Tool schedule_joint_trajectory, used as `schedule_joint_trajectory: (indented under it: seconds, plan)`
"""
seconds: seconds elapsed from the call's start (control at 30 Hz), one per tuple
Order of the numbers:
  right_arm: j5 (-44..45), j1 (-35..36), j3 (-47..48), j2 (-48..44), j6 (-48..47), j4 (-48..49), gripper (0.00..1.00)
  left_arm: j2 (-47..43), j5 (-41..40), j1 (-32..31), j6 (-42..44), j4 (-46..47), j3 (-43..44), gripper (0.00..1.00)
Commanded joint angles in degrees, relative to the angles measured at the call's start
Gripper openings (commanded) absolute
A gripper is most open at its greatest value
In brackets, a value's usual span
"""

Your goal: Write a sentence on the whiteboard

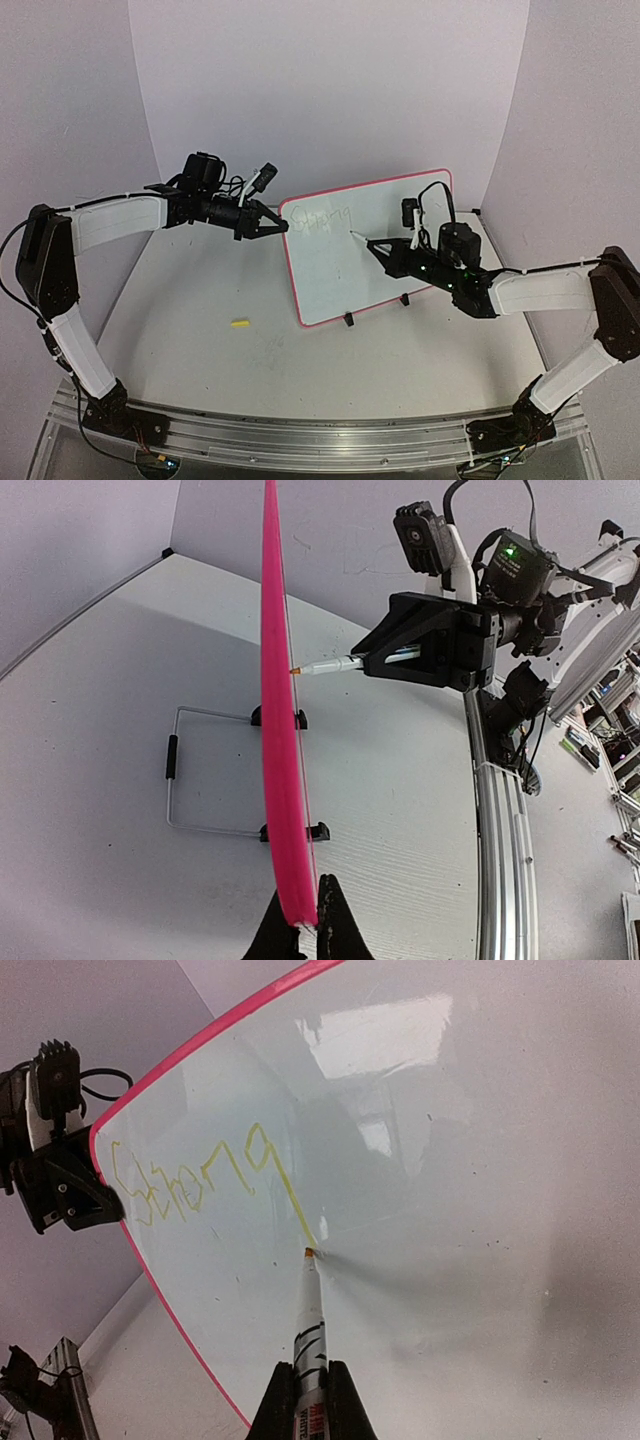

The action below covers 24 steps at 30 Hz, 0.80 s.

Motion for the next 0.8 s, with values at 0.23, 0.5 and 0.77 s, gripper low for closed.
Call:
schedule_joint_trajectory:
  seconds: [0.23,0.5,0.77]
  plan:
    - [-0.4,0.8,3.4,1.2,0.1,2.2,0.00,-0.6,-1.9,-0.7,3.0,-3.3,0.7,0.00]
    - [-0.7,0.9,0.0,-4.6,2.5,7.9,0.00,-0.8,-2.2,-0.7,3.1,-3.3,0.6,0.00]
    - [-0.6,0.8,-2.7,-11.3,1.6,5.1,0.00,-0.9,-2.2,-0.8,3.1,-3.4,0.6,0.00]
